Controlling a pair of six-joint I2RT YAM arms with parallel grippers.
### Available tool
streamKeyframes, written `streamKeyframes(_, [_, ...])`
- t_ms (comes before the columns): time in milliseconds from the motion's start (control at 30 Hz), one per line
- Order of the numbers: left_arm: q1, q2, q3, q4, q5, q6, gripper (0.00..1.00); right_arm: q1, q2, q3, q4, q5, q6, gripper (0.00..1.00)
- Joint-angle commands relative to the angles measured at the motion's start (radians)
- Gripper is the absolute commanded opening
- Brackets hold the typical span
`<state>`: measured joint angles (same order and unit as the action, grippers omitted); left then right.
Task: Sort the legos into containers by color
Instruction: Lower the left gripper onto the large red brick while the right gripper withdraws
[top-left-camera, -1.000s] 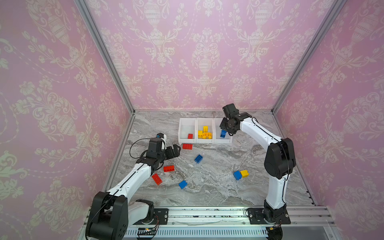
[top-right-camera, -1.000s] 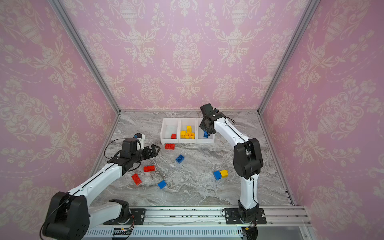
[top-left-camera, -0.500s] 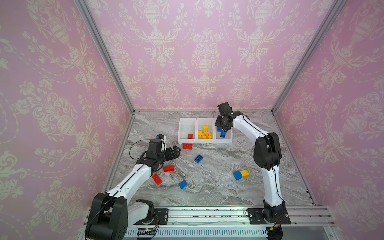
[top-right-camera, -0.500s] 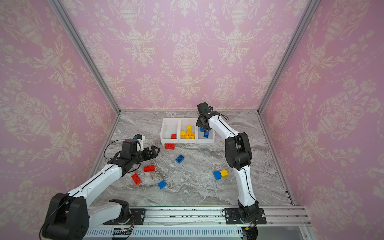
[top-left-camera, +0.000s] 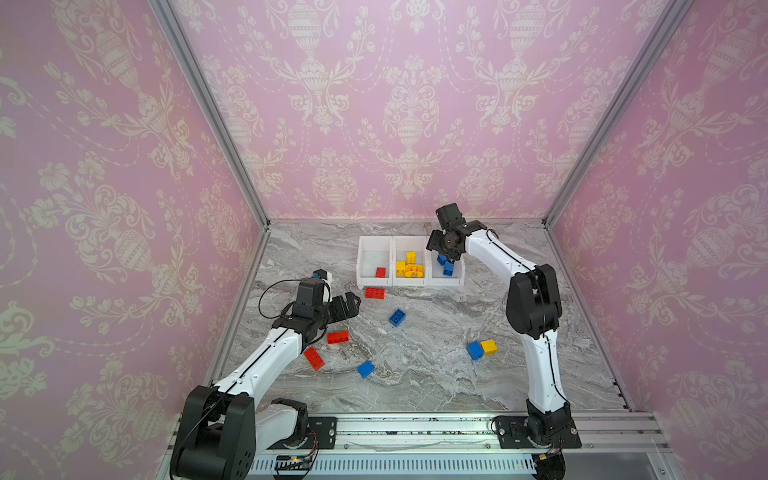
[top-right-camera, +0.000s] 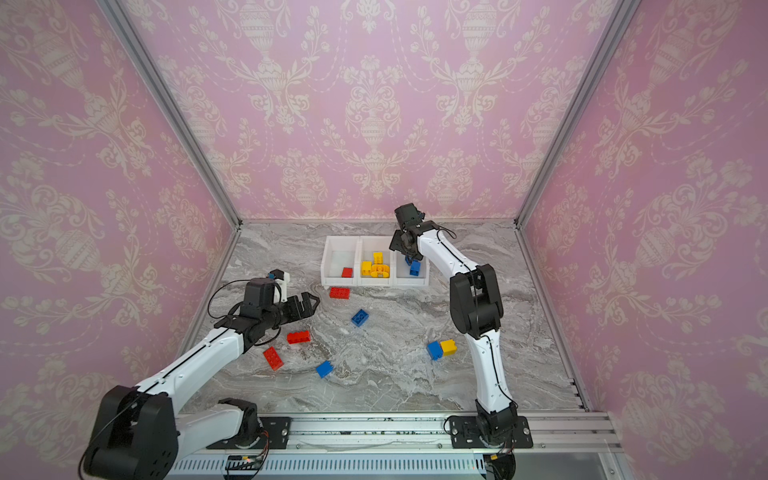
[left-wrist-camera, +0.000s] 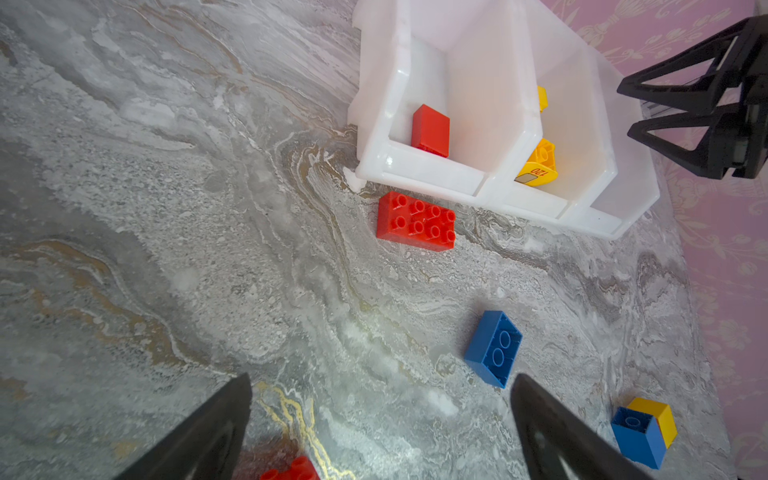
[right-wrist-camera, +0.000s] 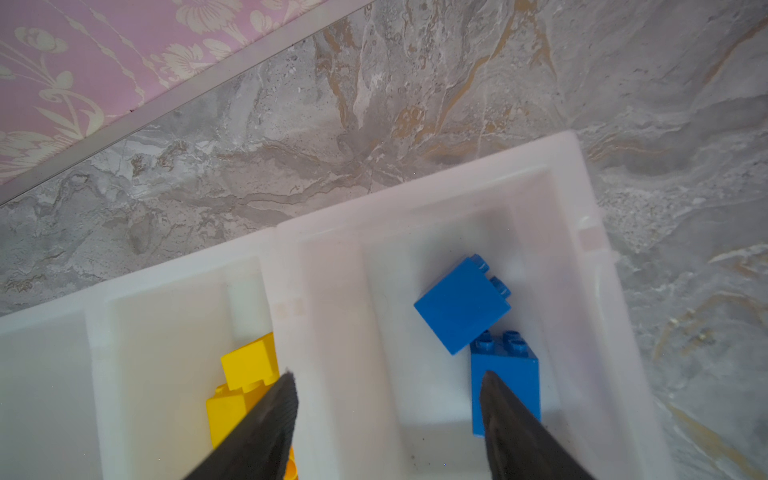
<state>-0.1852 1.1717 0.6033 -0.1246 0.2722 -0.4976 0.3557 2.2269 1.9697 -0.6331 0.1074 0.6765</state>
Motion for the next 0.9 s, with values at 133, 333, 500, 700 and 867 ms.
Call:
streamKeyframes(133, [-0.031,0.013,0.060,-0.085,-0.079,0.027,0.99,0.008,-0.116,-0.057,0.020,-0.027,-0.039,0.77])
streamKeyframes(333, [-0.112,0.105,0.161,-0.145,-0.150,0.081,0.99,0.019,-0.225,-0.159,0.041,-0.066,-0.048,0.85])
streamKeyframes(500, [-0.159,0.215,0.230,-0.160,-0.202,0.109,0.99,0.024,-0.344,-0.284,0.071,-0.134,-0.058,0.89])
streamKeyframes(700, [-0.216,0.363,0.340,-0.185,-0.252,0.142,0.99,0.026,-0.515,-0.488,0.139,-0.249,-0.101,1.00])
streamKeyframes(867, [-0.252,0.481,0.433,-0.204,-0.275,0.150,0.99,0.024,-0.642,-0.629,0.153,-0.297,-0.111,1.00])
